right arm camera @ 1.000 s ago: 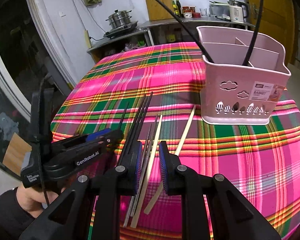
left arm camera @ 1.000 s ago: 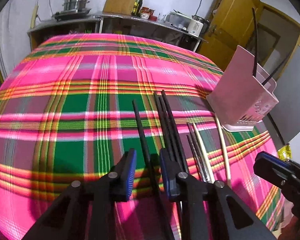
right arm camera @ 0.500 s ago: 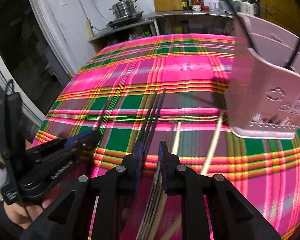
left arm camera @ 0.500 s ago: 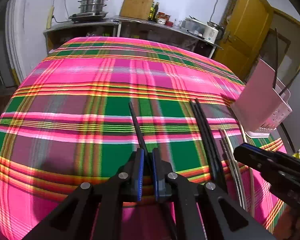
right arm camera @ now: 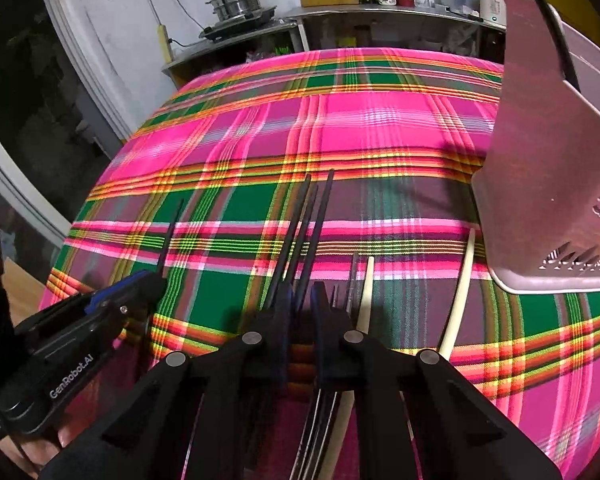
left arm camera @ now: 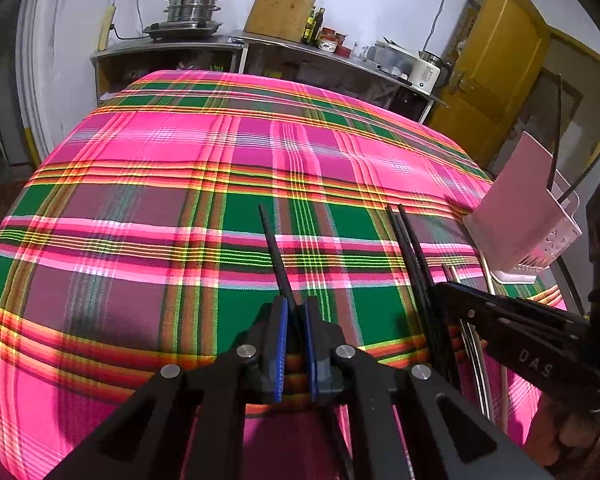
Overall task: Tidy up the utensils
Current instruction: 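Lower the left tool onto a black chopstick while the right tool grasps another, then lift both black chopsticks upright and carry them above the pink basket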
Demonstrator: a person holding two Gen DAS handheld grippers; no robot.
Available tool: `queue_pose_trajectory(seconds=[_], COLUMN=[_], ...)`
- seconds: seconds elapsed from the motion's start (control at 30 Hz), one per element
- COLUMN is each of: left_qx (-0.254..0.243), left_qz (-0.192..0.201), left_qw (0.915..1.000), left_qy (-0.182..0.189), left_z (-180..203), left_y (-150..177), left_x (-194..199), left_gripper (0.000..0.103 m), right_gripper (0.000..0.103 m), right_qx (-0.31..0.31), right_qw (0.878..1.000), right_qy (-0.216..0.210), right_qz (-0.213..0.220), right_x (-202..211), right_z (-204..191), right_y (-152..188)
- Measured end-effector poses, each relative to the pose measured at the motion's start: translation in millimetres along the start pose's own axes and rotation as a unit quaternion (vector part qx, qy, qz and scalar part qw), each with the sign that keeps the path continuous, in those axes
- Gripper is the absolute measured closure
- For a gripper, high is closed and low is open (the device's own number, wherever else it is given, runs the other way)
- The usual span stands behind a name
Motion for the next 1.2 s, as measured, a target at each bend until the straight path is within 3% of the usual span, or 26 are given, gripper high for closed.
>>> queue_pose_trajectory(seconds=[0.43, 0.67, 1.2], left_qx=[-0.009, -0.017, -0.041], left_qz=[0.007, 0.002, 0.060], left_qw=[0.9997, 0.9997, 0.9969], left_qy=[-0.020, -0.019, 0.030], left_z=[8, 11, 37], left_y=[-5, -7, -28], left_x=[-8, -7, 72], left_gripper=[0.094, 0.097, 0.098], right_gripper=[0.095, 0.097, 0.097], right_qx=[0.007, -0.001, -0.003], right_qw=[1.000, 1.000, 0.996], right_qy=[0.021, 0.008, -0.035], right_qz=[0.002, 0.001, 0.078], right_x=[-7, -5, 83], right_z=[-4, -3, -5], right_y=[-5, -7, -9])
Point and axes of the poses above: each gripper's, at about its wrist camera, not at the fingertips, and x roughly against the way its jaws point, z to its right, y to its underside, the point moved 6 cm from there along -x, roughly the way its jaws point, and after that the axes turned 2 degrees about -x, right-handed, at the moved point
